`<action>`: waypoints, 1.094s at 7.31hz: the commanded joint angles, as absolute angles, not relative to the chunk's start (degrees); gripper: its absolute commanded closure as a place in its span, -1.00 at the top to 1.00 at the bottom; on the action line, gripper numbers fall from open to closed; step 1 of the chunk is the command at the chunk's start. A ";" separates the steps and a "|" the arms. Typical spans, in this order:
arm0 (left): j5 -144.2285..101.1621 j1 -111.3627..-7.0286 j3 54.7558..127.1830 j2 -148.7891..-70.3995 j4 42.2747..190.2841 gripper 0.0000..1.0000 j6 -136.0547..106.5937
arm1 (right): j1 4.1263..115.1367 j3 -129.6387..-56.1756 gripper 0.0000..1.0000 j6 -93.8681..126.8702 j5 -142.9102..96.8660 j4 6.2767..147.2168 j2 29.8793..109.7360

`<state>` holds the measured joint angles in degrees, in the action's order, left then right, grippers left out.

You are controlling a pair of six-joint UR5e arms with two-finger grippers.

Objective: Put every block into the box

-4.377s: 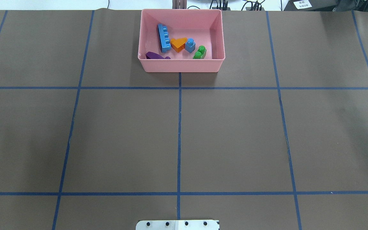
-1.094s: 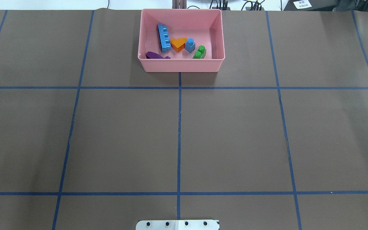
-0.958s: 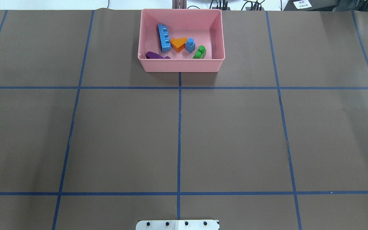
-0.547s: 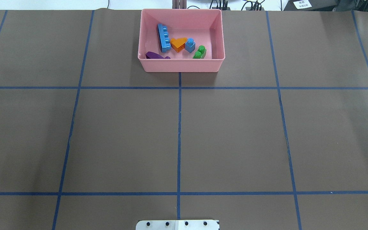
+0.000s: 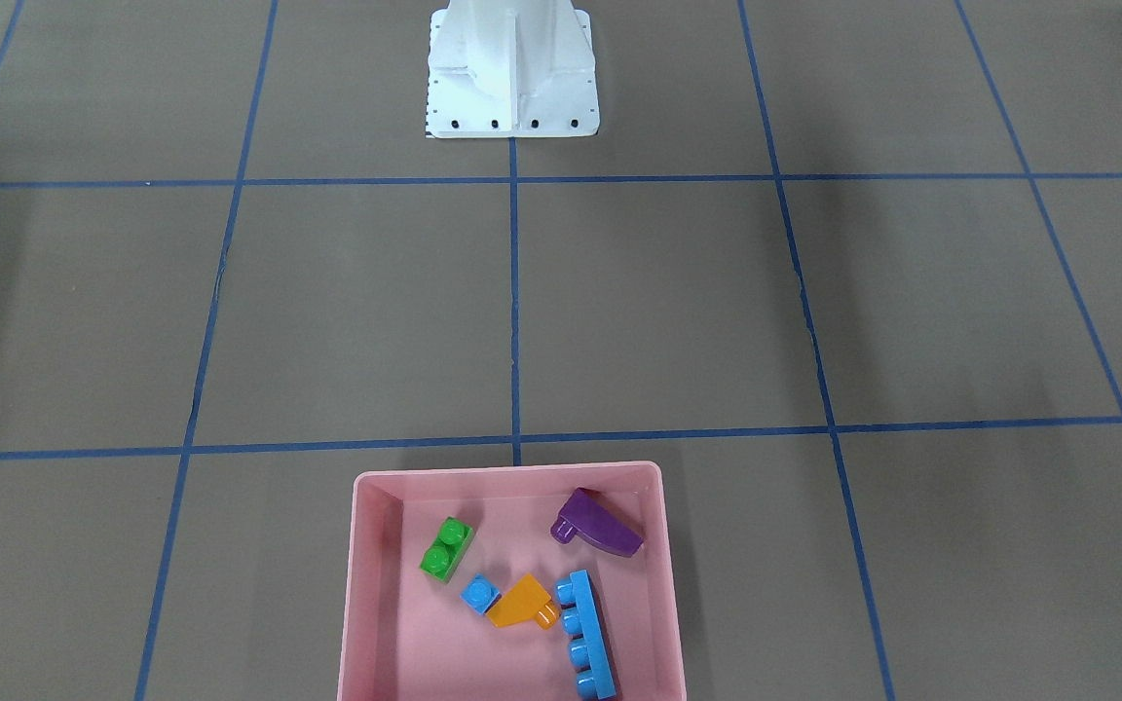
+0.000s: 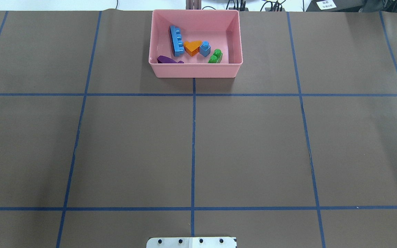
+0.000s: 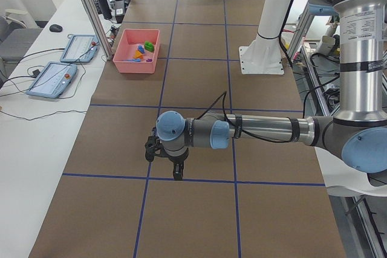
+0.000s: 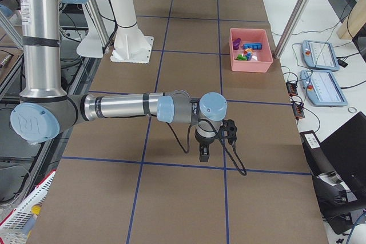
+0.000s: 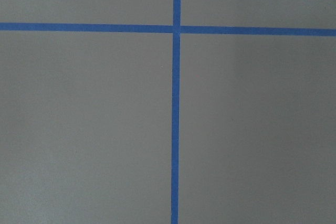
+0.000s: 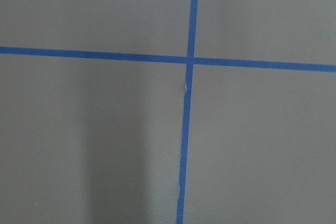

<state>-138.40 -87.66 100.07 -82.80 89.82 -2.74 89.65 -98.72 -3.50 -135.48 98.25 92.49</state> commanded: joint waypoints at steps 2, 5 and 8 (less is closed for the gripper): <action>-138.60 -87.89 103.28 -80.68 89.82 1.00 -3.16 | 89.65 -99.05 1.00 -3.69 -135.97 98.17 93.43; -138.87 -88.07 106.44 -78.23 89.47 1.00 -3.08 | 89.65 -98.26 1.00 -3.69 -135.62 98.17 93.60; -136.08 -87.80 101.43 -79.09 89.91 1.00 -2.81 | 89.65 -98.52 1.00 -3.60 -130.99 98.09 94.57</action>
<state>-137.89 -87.91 103.38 -78.43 89.70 -2.89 89.64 -98.27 -3.64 -133.80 98.10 94.16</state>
